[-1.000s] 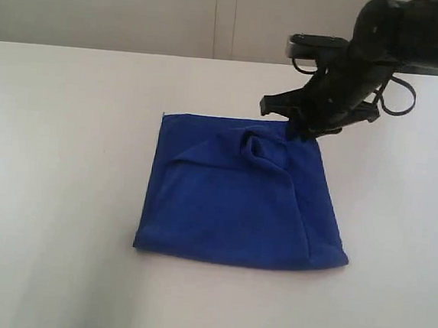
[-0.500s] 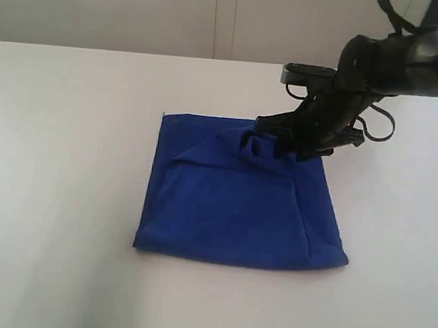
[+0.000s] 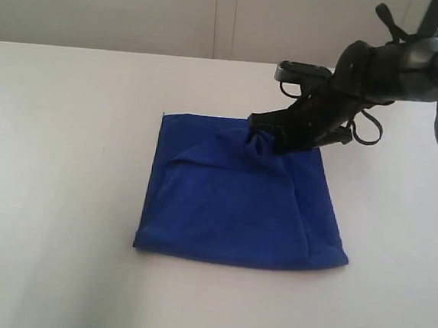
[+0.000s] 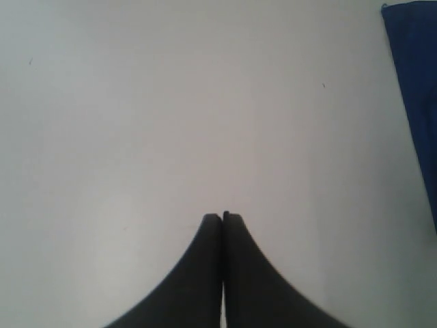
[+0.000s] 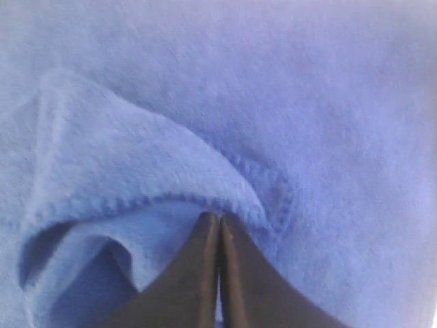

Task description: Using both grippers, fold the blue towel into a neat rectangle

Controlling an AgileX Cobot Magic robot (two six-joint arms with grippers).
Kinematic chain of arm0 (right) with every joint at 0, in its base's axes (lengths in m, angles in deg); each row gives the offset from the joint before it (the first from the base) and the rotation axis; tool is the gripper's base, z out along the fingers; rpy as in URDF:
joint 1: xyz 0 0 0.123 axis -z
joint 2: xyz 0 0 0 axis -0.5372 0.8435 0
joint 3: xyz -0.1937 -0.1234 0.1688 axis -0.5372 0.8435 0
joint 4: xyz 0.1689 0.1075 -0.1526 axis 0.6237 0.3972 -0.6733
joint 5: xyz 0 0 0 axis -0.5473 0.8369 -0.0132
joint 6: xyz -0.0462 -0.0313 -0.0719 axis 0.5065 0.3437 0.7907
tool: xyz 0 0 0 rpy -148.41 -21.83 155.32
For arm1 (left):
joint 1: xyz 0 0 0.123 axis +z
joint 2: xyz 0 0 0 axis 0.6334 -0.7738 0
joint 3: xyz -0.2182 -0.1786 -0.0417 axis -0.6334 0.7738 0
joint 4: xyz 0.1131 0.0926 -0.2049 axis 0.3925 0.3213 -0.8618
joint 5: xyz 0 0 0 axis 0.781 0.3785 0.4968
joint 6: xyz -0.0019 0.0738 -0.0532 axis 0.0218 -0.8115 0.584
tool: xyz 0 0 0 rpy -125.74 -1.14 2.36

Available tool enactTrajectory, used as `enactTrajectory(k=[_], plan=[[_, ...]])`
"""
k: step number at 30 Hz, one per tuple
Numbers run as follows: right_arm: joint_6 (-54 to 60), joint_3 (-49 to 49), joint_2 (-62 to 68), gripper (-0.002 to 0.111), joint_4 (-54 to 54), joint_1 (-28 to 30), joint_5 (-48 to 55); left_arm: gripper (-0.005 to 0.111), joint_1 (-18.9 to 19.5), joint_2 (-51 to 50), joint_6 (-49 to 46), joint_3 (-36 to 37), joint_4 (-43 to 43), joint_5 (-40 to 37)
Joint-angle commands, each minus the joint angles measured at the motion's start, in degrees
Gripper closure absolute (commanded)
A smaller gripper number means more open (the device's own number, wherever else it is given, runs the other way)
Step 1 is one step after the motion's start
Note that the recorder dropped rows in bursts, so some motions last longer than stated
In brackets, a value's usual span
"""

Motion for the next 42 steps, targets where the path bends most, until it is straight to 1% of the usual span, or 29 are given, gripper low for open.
enactTrajectory(k=[1, 6, 10, 11, 13, 15, 17, 18, 23, 32, 34, 36, 42], plan=[[1.3, 0.1, -2.3, 0.108, 0.6, 0.3, -2.1, 0.107, -0.2, 0.5, -0.1, -0.1, -0.4, -0.4], [1.2, 0.1, -5.2, 0.108, 0.6, 0.2, -2.2, 0.107, -0.2, 0.5, -0.1, -0.1, -0.4, -0.4], [-1.1, 0.1, -5.3, 0.107, 0.3, 0.7, 1.6, 0.107, -0.2, 0.5, -0.1, -0.1, -0.4, -0.4], [-2.2, 0.1, -4.8, 0.103, 0.0, 0.9, 2.8, 0.107, -0.2, 0.5, -0.1, -0.1, -0.4, -0.4], [-3.7, 0.1, -3.7, 0.092, -0.1, 1.3, 4.1, 0.107, -0.2, 0.5, -0.1, -0.1, -0.4, -0.4], [-3.8, 0.1, -2.6, 0.079, 0.1, 1.8, 4.1, 0.107, -0.2, 0.5, -0.1, -0.1, -0.4, -0.4], [-5.4, 0.1, -2.0, 0.073, 0.1, 1.9, 3.7, 0.107, -0.2, 0.5, -0.1, -0.1, -0.4, -0.4], [-5.9, 0.1, -1.5, 0.073, 0.1, 1.9, 3.6, 0.107, -0.2, 0.5, -0.1, -0.1, -0.4, -0.4], [-6.6, 0.2, 0.3, 0.073, 0.2, 1.9, 5.8, 0.107, -0.2, 0.5, -0.1, -0.1, -0.4, -0.4], [-6.8, 0.2, 2.2, 0.074, 1.6, 1.9, 6.3, 0.107, -0.2, 0.5, -0.1, -0.1, -0.4, -0.4], [-6.3, 0.2, 2.2, 0.087, 3.3, 1.9, 6.0, 0.107, -0.2, 0.5, -0.1, -0.1, -0.4, -0.4], [-6.3, 0.2, 2.2, 0.108, 4.2, 1.9, 5.1, 0.107, -0.2, 0.5, -0.1, -0.1, -0.4, -0.4], [-6.2, -1.2, 0.9, 0.108, 4.2, 1.9, 4.7, 0.107, -0.2, 0.5, -0.1, -0.1, -0.4, -0.4]])
